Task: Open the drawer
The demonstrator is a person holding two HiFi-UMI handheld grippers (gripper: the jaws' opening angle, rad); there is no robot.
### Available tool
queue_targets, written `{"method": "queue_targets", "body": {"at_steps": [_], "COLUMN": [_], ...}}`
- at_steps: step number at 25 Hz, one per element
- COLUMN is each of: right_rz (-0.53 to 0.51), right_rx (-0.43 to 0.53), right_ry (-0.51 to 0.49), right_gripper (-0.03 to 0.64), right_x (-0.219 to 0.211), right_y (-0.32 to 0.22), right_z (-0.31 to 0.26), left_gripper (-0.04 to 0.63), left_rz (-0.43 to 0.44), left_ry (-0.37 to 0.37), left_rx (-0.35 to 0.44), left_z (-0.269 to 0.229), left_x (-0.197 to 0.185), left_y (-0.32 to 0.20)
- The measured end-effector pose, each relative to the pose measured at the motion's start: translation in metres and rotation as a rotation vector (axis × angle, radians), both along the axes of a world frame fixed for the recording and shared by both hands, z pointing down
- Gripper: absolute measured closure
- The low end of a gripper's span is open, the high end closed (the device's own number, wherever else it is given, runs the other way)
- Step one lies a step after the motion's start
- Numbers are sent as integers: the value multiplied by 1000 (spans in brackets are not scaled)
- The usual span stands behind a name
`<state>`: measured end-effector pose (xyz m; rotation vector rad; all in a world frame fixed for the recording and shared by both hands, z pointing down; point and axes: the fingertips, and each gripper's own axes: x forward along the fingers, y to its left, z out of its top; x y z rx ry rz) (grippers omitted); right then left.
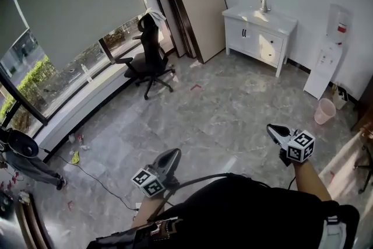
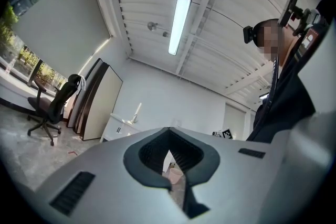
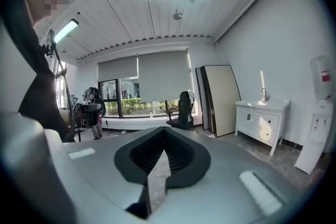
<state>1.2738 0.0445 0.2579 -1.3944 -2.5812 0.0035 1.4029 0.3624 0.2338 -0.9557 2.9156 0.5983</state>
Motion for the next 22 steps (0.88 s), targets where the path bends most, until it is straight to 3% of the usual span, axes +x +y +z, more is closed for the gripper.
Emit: {"method": "queue_targets", "body": {"at_steps": [12,22], "right_rz": [-127,-93], "right_rx": [-9,-35], "right_ry": [-65,-11], "right_gripper": [615,615], "right_x": [-187,-292], "right_y": [-29,-92], "right_z": [-35,-13], "left_gripper": [595,595], "left_rz": [-126,-74], "left_ry": [-48,-13], "left_rx": [-17,-26], "left_z": [-33,-29], "left_x": [-155,-264], "left_y": [-49,-121]}}
